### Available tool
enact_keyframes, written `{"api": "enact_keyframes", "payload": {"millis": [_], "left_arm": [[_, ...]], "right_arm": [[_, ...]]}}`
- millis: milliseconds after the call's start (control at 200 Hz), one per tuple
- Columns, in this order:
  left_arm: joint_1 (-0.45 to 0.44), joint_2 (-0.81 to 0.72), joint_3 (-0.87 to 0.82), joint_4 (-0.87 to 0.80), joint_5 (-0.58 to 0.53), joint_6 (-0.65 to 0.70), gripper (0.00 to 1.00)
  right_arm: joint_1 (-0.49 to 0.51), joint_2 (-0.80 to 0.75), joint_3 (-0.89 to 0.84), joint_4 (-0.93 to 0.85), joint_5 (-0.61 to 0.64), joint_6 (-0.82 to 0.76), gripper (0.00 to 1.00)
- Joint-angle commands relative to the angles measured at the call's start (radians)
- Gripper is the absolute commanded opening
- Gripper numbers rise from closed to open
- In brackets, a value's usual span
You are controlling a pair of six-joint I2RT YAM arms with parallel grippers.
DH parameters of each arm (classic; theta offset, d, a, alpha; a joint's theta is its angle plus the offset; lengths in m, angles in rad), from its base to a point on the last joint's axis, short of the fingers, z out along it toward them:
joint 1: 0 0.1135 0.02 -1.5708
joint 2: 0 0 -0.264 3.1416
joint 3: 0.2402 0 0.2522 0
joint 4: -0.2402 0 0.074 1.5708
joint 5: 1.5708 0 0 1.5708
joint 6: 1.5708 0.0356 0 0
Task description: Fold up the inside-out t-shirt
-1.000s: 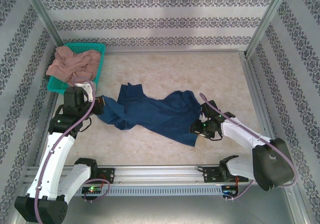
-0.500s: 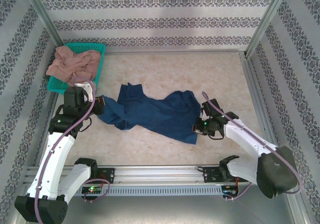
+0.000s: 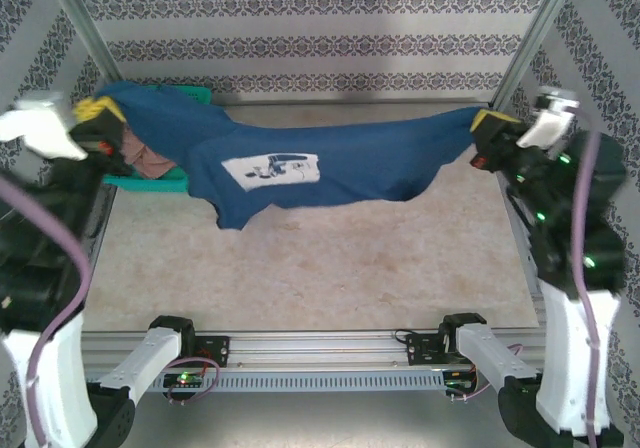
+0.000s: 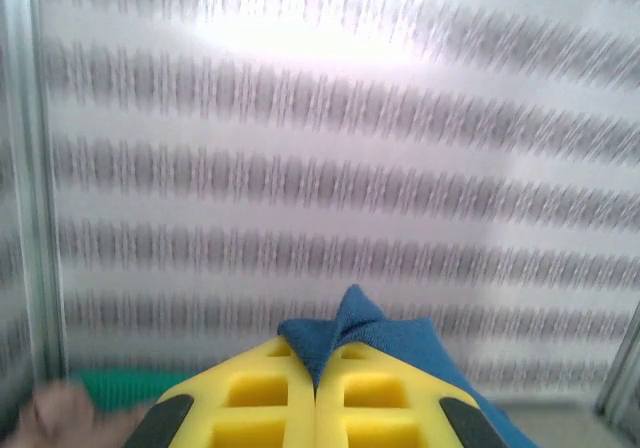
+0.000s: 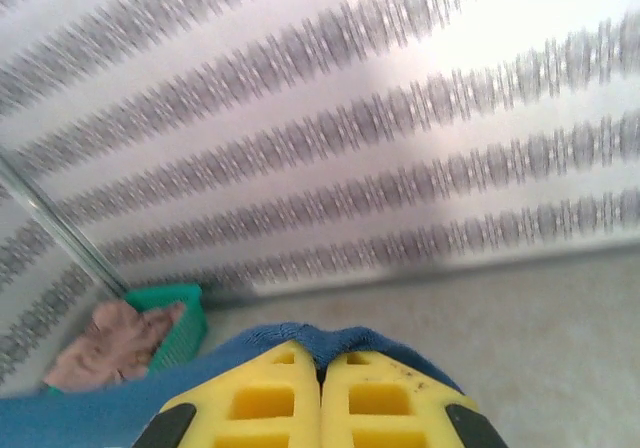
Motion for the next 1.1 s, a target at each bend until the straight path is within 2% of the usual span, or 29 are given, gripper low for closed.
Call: {"api": "enact_keyframes", "payload": {"millis": [0,100,250,485,695,824,849,879,929,969,1044,1094], "left_arm": [[0.011,0.011,0.166,-0.069,0.028,0.124,0.00],[0.010,0.058,0.309,-0.105,0.027,0.167,0.00],[0.011,0.220,0.471,-0.126,0.013,0.187,0.00],[0.011,0.531,0.600,-0.046,-0.031,0.232,0.00],[0.012,0.874,0.620,0.043,-0.011,0.255,0.00],[0.012,1.173,0.726,0.061,0.007,0.253,0.00],[0.012,1.240,0.770,0.057,0.010,0.244,0.06],[0.012,1.323,0.822,0.055,-0.001,0.234,0.18],[0.012,1.457,0.933,0.052,0.004,0.223,0.44],[0.011,1.556,1.034,0.037,0.000,0.203,0.57],[0.013,1.653,1.106,0.041,-0.018,0.139,0.77],[0.012,1.645,1.076,0.030,-0.034,0.096,0.82]], "right_arm": [[0.003,-0.038,0.146,-0.123,0.057,-0.080,0.00],[0.003,-0.055,0.257,-0.156,0.106,-0.104,0.00],[0.002,-0.030,0.352,-0.159,0.161,-0.127,0.00],[0.003,0.095,0.304,-0.017,0.256,-0.192,0.00],[0.001,0.340,0.096,0.249,0.303,-0.221,0.00],[-0.007,0.599,0.054,0.425,0.342,-0.222,0.00],[-0.009,0.659,0.066,0.440,0.348,-0.221,0.01],[-0.010,0.735,0.095,0.445,0.355,-0.220,0.07],[-0.013,0.858,0.151,0.437,0.363,-0.203,0.27],[-0.016,0.952,0.219,0.396,0.350,-0.189,0.37],[-0.013,1.084,0.365,0.261,0.329,-0.184,0.45],[-0.009,1.121,0.423,0.170,0.296,-0.177,0.47]]}}
